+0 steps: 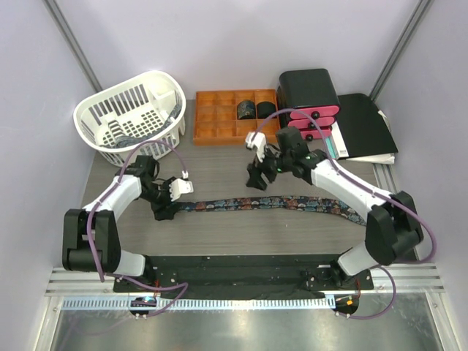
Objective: Roll the ties
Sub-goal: Roll the tie at the center of the board.
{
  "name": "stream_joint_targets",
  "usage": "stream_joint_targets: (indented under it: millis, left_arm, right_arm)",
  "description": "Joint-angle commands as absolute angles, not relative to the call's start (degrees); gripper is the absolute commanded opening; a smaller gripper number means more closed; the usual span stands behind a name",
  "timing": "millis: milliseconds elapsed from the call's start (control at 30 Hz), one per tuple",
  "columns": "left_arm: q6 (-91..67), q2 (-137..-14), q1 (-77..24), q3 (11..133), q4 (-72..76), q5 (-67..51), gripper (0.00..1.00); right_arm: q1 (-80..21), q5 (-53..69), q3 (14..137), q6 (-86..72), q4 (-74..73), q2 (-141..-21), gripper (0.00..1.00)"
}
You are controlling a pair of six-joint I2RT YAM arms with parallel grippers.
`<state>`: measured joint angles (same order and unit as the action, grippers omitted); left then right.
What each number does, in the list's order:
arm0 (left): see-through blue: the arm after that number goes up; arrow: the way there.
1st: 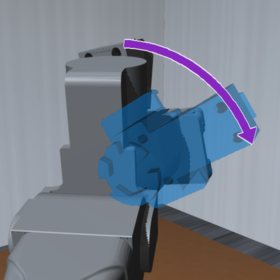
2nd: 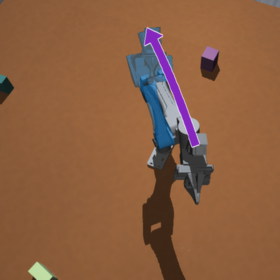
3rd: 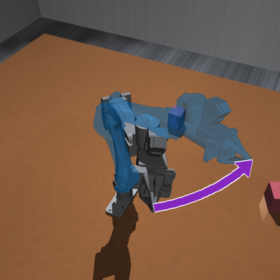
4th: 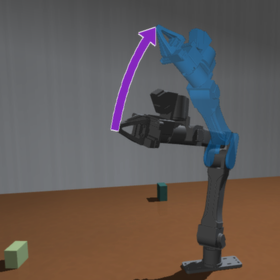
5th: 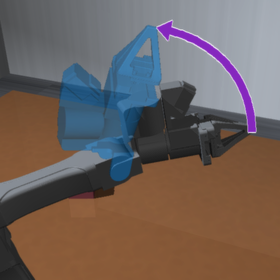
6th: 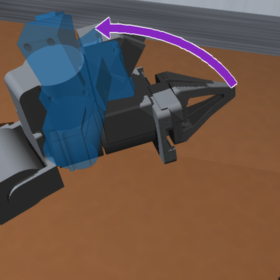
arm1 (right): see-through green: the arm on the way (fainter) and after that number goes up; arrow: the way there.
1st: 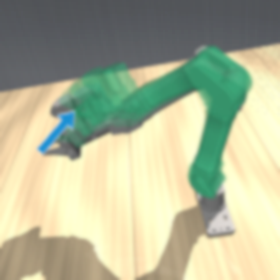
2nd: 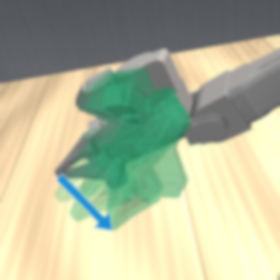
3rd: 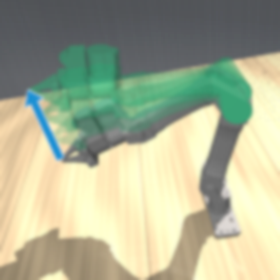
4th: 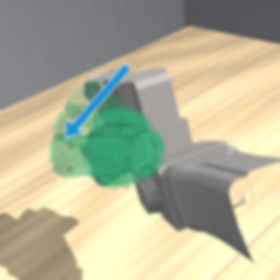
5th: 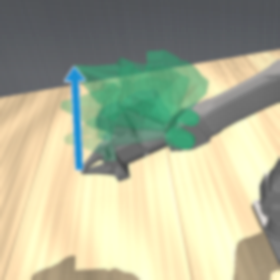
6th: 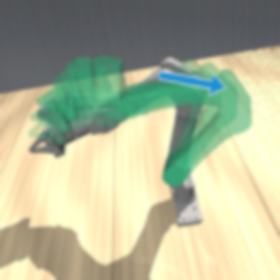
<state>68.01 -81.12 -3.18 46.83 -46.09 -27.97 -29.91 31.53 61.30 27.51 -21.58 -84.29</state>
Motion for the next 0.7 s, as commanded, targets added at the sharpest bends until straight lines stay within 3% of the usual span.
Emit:
stream_joint_targets:
  millis: [0,100,300,667]
  left_arm:
    - [69.6,-80.1,-2.1,44.9,-42.5,-32.2,0.70]
    - [68.6,-79.4,-0.9,43.1,-38.6,-33.5,0.68]
    - [67.4,-77.8,-0.5,40.1,-35.6,-34.9,0.68]
    - [70.0,-76.7,1.7,38.7,-34.9,-34.5,0.68]
  right_arm:
    - [-34.1,40.6,66.8,-7.9,-5.9,-92.5,0.58]
    - [-38.5,40.8,67.6,-23.3,5.7,-98.2,0.41]
    - [-43.7,39.6,70.3,-39.0,14.5,-110.5,0.25]
    - [-44.6,34.9,69.3,-43.9,18.6,-119.0,0.20]
